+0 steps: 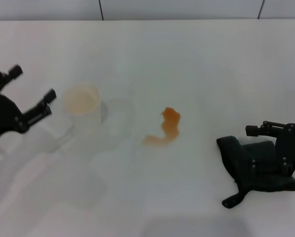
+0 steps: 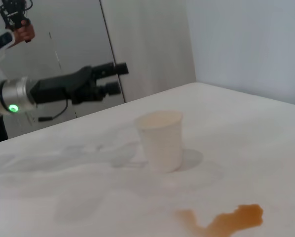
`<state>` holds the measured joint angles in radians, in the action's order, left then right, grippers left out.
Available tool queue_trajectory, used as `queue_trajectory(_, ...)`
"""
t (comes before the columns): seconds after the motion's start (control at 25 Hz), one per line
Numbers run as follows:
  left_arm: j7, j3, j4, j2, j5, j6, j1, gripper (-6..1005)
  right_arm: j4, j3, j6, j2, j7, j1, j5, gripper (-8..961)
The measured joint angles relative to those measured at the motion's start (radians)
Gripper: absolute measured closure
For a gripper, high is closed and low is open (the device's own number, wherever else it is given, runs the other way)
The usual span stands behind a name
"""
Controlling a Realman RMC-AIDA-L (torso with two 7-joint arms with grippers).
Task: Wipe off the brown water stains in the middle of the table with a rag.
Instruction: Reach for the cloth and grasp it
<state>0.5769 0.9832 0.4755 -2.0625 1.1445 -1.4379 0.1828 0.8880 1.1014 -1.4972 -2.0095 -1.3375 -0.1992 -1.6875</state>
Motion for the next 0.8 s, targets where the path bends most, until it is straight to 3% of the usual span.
queue_trajectory(0.4, 0.362, 0.000, 0.211, 0.069, 0.181, 0.045, 0.052, 111, 0.005, 0.000, -0.011, 0.000, -0.010, 0.000, 0.002, 195)
queue_trajectory(0.56, 0.533, -0.008, 0.350, 0.081, 0.342, 0.058, 0.057, 111, 0.005, 0.000, -0.013, 0.000, -0.013, 0.000, 0.003, 196)
queue_trajectory(0.8, 0.805, -0.016, 0.584, 0.082, 0.595, 0.027, 0.061, 112, 0.016, 0.013, -0.015, 0.000, -0.028, 0.000, 0.003, 197)
